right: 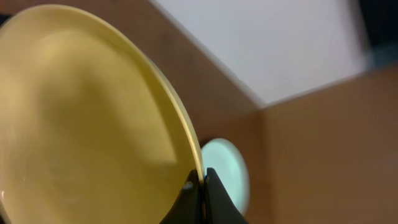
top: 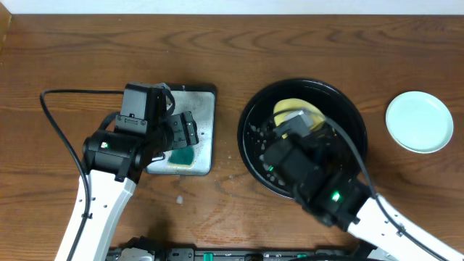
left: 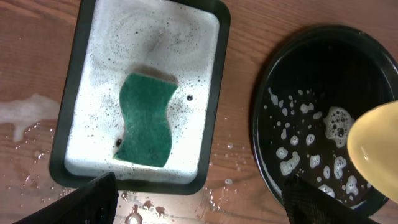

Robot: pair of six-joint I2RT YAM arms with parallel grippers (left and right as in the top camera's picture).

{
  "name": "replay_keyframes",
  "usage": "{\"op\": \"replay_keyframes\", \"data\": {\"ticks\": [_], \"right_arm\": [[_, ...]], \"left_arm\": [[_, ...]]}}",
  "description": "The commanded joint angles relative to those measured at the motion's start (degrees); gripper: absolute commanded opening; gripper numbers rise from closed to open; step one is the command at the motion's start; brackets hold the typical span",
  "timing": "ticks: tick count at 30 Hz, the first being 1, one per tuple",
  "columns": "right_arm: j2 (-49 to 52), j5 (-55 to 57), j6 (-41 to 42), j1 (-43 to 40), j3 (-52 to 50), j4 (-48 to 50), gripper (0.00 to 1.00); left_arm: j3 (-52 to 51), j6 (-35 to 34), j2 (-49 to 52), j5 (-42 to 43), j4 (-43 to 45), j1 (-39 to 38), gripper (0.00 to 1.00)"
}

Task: Clean dirty plates on tray and stack at the side
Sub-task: 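Carry the yellow plate right and stack it on the green plates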

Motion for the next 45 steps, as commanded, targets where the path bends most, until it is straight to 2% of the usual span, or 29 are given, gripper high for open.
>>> {"op": "replay_keyframes", "data": {"ticks": [1,6,10,14,19,23,27,31,34,35,36,37,40,45], "right_arm": [[-0.7,-15.5,11.6,-7.6,0.8,-0.8,0.01],[-0.7,-37.2,12.0,-23.0,1.3,-0.2,0.01],[-0.7,-58.4,12.0,-39.9,1.5,2.1,0.01],[0.4,-74.7,14.6,-57.1,1.5,4.7,0.01],[5.4,-78.6,21.8,-76.7,1.5,8.9,0.01],[11.9,-78.6,29.4,-87.0,1.5,14.3,0.01],[18.7,-78.3,33.4,-92.4,1.5,18.6,0.01],[24.3,-72.5,33.2,-93.5,1.5,20.8,0.01],[26.8,-72.4,30.3,-93.3,1.5,22.8,0.01],[27.1,-74.0,28.0,-93.0,1.5,24.0,0.15],[27.1,-75.3,26.1,-92.8,1.5,24.8,0.39],[26.6,-76.6,24.7,-92.5,1.6,25.2,0.48],[23.0,-80.3,23.6,-91.7,2.9,25.4,0.56],[11.6,-95.9,22.4,-87.8,5.7,25.2,0.59]], "left_arm": [[1.2,0.4,0.0,-0.1,-0.1,0.4,0.84],[1.2,0.4,0.0,-0.1,-0.1,0.4,0.84],[1.2,0.4,0.0,-0.1,-0.1,0.4,0.84],[1.2,0.4,0.0,-0.1,-0.1,0.4,0.85],[1.2,0.4,0.0,-0.1,-0.1,0.4,0.84],[1.2,0.4,0.0,-0.1,-0.1,0.4,0.85],[1.2,0.4,0.0,-0.1,-0.1,0.4,0.84],[1.2,0.4,0.0,-0.1,-0.1,0.4,0.84],[1.2,0.4,0.0,-0.1,-0.1,0.4,0.84],[1.2,0.4,0.0,-0.1,-0.1,0.4,0.85],[1.2,0.4,0.0,-0.1,-0.1,0.4,0.84],[1.2,0.4,0.0,-0.1,-0.1,0.4,0.84],[1.2,0.4,0.0,-0.1,-0.1,0.4,0.84],[1.2,0.4,0.0,-0.1,-0.1,0.4,0.84]]}}
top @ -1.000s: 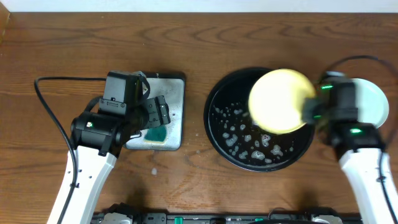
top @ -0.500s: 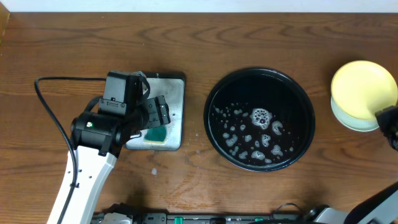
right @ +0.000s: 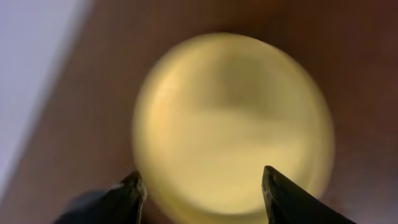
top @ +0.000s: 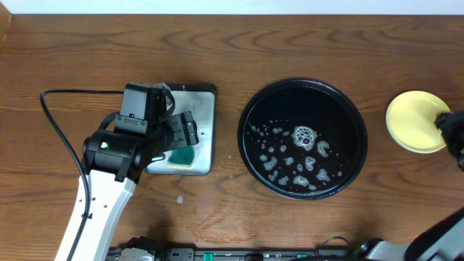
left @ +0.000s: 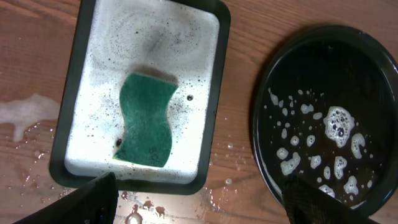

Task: Clean dirty plates on tray and stack at the side

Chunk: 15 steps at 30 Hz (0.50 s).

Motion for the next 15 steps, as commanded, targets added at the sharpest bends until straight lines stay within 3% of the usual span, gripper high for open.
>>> {"op": "replay_keyframes", "data": {"ticks": [1,4,12,13,14,15], "right_arm": [[-10.8,-16.2,-2.2,4.3,3.7,0.1,0.59],[-19.9,-21.0,-2.0,10.4,3.7,-3.0,0.59],[-37.0,-15.7,-10.6,31.7,3.7,-21.6,0.69],[-38.4,-15.0,-10.6,34.0,3.7,-23.3,0.74],[-39.5,-14.5,-10.6,36.0,3.7,-24.8,0.99],[-40.4,-14.5,-10.6,37.8,3.7,-26.2,0.99]], "left_arm": [[1.2,0.4,0.0,-0.1,0.0,0.4,0.84],[1.2,0.4,0.0,-0.1,0.0,0.4,0.84],[1.2,0.4,0.0,-0.1,0.0,0.4,0.84],[1.2,0.4,0.0,-0.1,0.0,0.4,0.84],[1.2,0.4,0.0,-0.1,0.0,0.4,0.84],[1.2,0.4,0.0,-0.1,0.0,0.4,0.84]]}}
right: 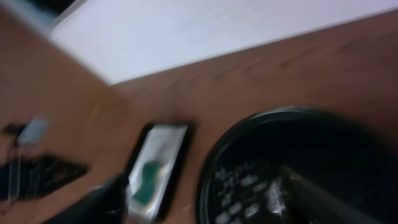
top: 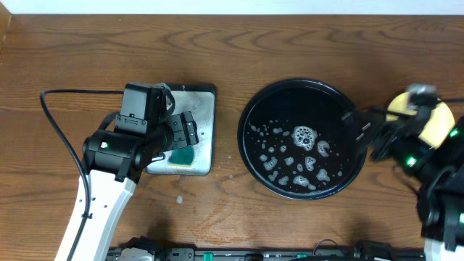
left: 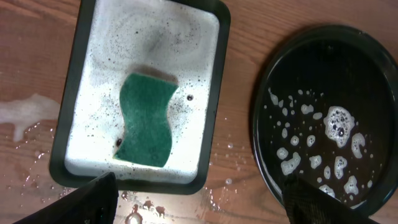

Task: Clean dirty plates on tray and stack at the side

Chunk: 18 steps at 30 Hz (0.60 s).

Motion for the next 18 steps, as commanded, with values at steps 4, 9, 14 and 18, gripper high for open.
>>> {"op": "replay_keyframes", "data": {"ticks": [4,9,14,18], "right_arm": [[-4.3,0.1,0.7,8.6,-0.3,-4.7,0.99],[-4.7,0.3,0.7,9.2,-0.3,-8.5,0.99],[-5.2,-0.9,-1.3,8.7,-0.3,-16.5,0.99],[-7.6,4.1,-6.8,10.6,-0.4,-12.0,0.99]], "left_arm": [[1.2,0.4,0.0,-0.1,-0.1,0.4,0.84],[1.2,0.4,0.0,-0.1,-0.1,0.4,0.84],[1.2,0.4,0.0,-0.1,-0.1,0.4,0.84],[1.2,0.4,0.0,-0.1,-0.1,0.4,0.84]]}}
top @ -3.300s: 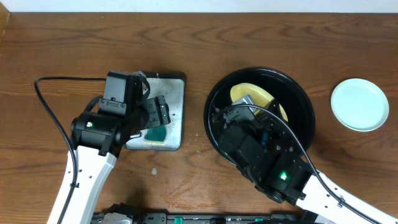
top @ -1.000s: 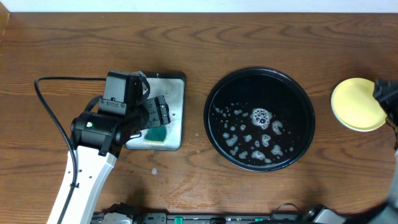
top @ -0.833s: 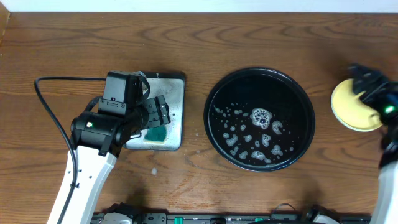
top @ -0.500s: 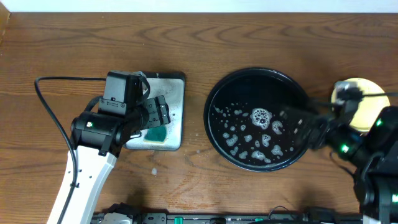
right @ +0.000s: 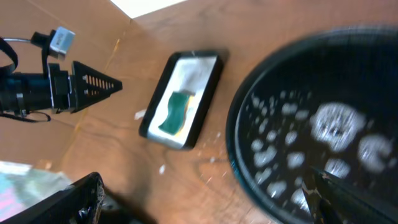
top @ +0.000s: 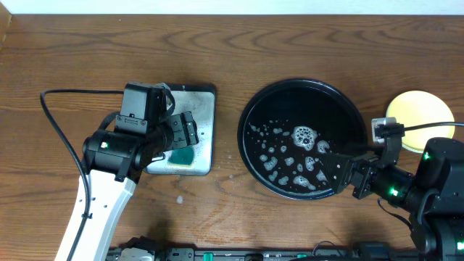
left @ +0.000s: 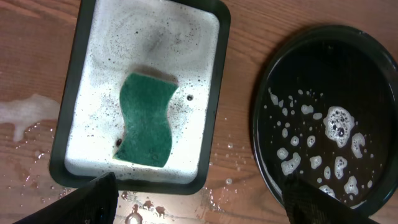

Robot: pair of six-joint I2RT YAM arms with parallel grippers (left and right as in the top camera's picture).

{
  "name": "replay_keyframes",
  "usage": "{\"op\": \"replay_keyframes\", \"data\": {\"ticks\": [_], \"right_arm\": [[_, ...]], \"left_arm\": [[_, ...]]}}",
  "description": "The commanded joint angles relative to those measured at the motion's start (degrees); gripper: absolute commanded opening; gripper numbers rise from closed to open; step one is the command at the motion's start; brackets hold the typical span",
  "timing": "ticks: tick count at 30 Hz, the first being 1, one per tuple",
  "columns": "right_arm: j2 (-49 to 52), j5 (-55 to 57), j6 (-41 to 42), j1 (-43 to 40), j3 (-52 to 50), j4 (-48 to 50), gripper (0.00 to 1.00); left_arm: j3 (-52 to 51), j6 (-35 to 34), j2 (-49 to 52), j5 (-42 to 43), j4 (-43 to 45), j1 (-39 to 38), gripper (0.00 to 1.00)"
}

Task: Clean dirty plates on tray and stack at the side

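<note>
The black round tray [top: 250, 109] holds only foam blobs [left: 339, 121]; no plate lies in it. A yellow plate [top: 419, 119] rests on the table at the far right; nothing of another plate shows beneath it. My right gripper [top: 346, 176] is open and empty over the tray's front right rim, with its fingers spread wide in the right wrist view [right: 205, 205]. My left gripper [left: 202, 211] hangs open and empty above the soapy tray [left: 211, 81], just in front of the green sponge [left: 146, 121].
Water and suds are spilled on the wood [left: 18, 115] to the left and front of the soapy tray. A black cable [top: 61, 138] loops left of the left arm. The table's back edge meets a white wall [top: 232, 6].
My right gripper has moved from the tray's right rim beside the yellow plate to the tray's front right rim, so the plate now shows whole. The left arm is unchanged.
My right gripper first held the yellow plate tilted over the black tray, with a teal plate alone at the far right. Later the yellow plate lay on that teal plate and the gripper stood open beside it. It has since returned, empty, to the tray.
</note>
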Motion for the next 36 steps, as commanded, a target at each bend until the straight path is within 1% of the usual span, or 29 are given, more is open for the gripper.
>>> {"op": "replay_keyframes", "data": {"ticks": [1,3,6,9,12,14,16,20,26,28,33,36], "right_arm": [[-3.4,4.7,-7.1,1.9,-0.6,3.9,0.99],[-6.3,9.1,-10.6,2.9,-1.5,6.7,0.99],[-11.9,16.9,-13.5,3.6,-4.9,10.2,0.99],[-17.8,23.5,-13.8,3.4,-9.3,10.6,0.99],[-23.4,26.9,-13.8,3.3,-14.7,10.6,0.99],[-26.5,29.1,-13.8,3.3,-19.1,12.7,0.99],[-29.2,29.4,-13.8,3.3,-24.6,16.9,0.99],[-33.8,29.4,-13.8,3.3,-36.2,28.5,0.99],[-42.1,29.4,-13.8,3.3,-49.4,42.4,0.99],[-41.6,28.9,-13.8,3.4,-52.6,47.9,0.99],[-41.8,28.8,-13.7,3.4,-58.6,56.5,0.99],[-41.8,28.8,-13.8,3.4,-58.4,55.6,0.99]], "left_arm": [[1.2,0.4,0.0,-0.1,-0.1,0.4,0.85],[1.2,0.4,0.0,-0.1,-0.1,0.4,0.84],[1.2,0.4,0.0,-0.1,-0.1,0.4,0.84],[1.2,0.4,0.0,-0.1,-0.1,0.4,0.84],[1.2,0.4,0.0,-0.1,-0.1,0.4,0.85],[1.2,0.4,0.0,-0.1,-0.1,0.4,0.84],[1.2,0.4,0.0,-0.1,-0.1,0.4,0.84],[1.2,0.4,0.0,-0.1,-0.1,0.4,0.85],[1.2,0.4,0.0,-0.1,-0.1,0.4,0.84],[1.2,0.4,0.0,-0.1,-0.1,0.4,0.84],[1.2,0.4,0.0,-0.1,-0.1,0.4,0.84],[1.2,0.4,0.0,-0.1,-0.1,0.4,0.85]]}}
